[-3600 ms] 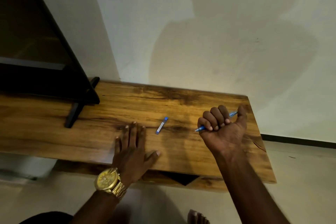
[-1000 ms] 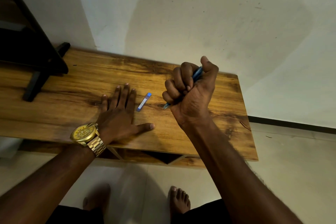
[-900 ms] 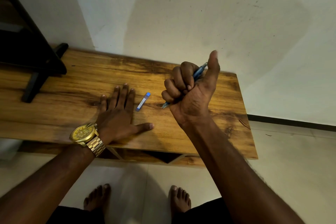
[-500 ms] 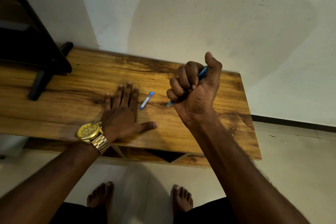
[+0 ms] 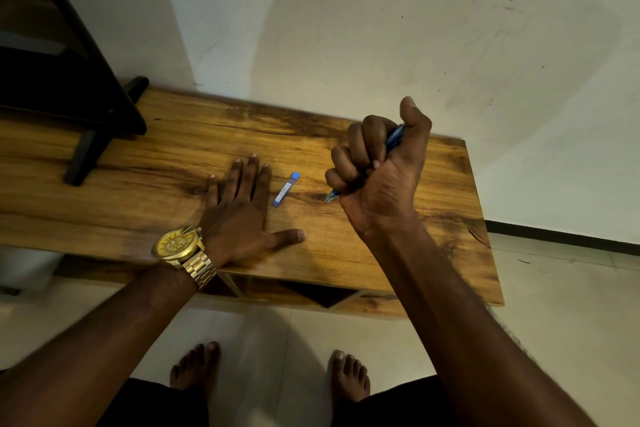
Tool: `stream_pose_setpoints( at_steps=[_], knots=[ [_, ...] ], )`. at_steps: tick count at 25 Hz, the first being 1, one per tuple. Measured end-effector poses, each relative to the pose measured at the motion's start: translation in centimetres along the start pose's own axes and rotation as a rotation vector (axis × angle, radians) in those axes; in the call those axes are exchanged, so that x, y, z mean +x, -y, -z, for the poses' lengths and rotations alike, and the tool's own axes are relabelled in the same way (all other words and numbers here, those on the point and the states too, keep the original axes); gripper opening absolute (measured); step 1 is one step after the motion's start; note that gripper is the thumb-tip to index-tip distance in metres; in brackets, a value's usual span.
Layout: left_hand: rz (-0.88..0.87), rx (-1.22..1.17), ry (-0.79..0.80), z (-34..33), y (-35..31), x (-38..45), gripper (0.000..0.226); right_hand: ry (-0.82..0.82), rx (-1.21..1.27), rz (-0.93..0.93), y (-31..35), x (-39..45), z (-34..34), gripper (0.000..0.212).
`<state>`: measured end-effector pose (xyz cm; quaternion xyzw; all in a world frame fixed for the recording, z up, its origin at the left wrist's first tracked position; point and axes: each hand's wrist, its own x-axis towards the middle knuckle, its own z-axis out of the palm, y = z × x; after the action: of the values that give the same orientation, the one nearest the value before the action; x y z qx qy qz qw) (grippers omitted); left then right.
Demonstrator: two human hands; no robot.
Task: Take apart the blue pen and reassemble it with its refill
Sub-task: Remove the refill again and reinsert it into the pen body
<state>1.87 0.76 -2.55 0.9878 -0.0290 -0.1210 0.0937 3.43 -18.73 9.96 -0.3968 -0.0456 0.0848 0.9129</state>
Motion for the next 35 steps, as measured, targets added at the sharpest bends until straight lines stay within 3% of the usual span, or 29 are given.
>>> stream_pose_setpoints(
  at_steps=[12,21,35],
  knots=[
    [0.005,0.002,0.008,0.07,-0.09,-0.02,0.145,-0.004,0.078,-0.008,0.6,0.15,0.29,0.067],
    [0.009,-0.001,0.015,0.21,-0.22,-0.05,0.145,-0.038,-0.025,-0.014,0.54,0.13,0.12,0.066],
    [0.011,-0.01,0.022,0.41,-0.28,-0.07,0.145,-0.037,0.009,-0.006,0.7,0.13,0.33,0.067]
  ],
)
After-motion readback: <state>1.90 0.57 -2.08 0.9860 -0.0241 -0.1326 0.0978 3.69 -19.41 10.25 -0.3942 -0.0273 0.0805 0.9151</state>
